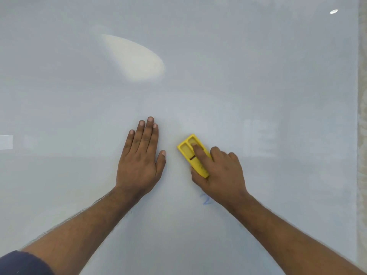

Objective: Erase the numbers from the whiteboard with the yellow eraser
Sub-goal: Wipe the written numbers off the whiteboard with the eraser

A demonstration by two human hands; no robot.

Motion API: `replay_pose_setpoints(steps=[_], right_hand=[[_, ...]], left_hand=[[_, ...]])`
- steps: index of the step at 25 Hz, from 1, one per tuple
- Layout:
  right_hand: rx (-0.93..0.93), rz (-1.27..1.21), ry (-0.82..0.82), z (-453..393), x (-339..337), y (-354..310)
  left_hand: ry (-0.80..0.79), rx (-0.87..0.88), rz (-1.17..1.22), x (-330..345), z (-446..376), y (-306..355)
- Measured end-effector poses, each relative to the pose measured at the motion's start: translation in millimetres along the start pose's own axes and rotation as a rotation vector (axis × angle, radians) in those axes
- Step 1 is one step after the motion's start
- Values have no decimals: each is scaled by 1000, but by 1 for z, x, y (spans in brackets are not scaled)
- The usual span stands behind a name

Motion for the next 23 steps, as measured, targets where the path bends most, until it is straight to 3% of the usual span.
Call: replay_pose_setpoints(steps=[3, 9, 14, 17, 23], right_hand=[[-34, 57, -18, 20, -6, 24], [286, -9, 44, -7, -12, 35], [30, -5, -17, 30, 6, -8], [-37, 59, -52, 56, 3, 8], [289, 10, 30, 28, -7, 38]], left_hand=[[-11, -1, -2, 1, 7, 0], [10, -41, -15, 3, 16, 6], [10, -18, 7, 6, 25, 5], [-8, 7, 1, 7, 32, 5], [-10, -11, -2, 8, 38, 8]])
Point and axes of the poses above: each hand's wrist, its own z-axis away from the middle knuckle, its own x-axis out of the palm, y = z × x, the point moved 3 cm from there along -z, towards the middle knuckle, and after that the axes turned 4 degrees about -y, right-handed, at the moved point
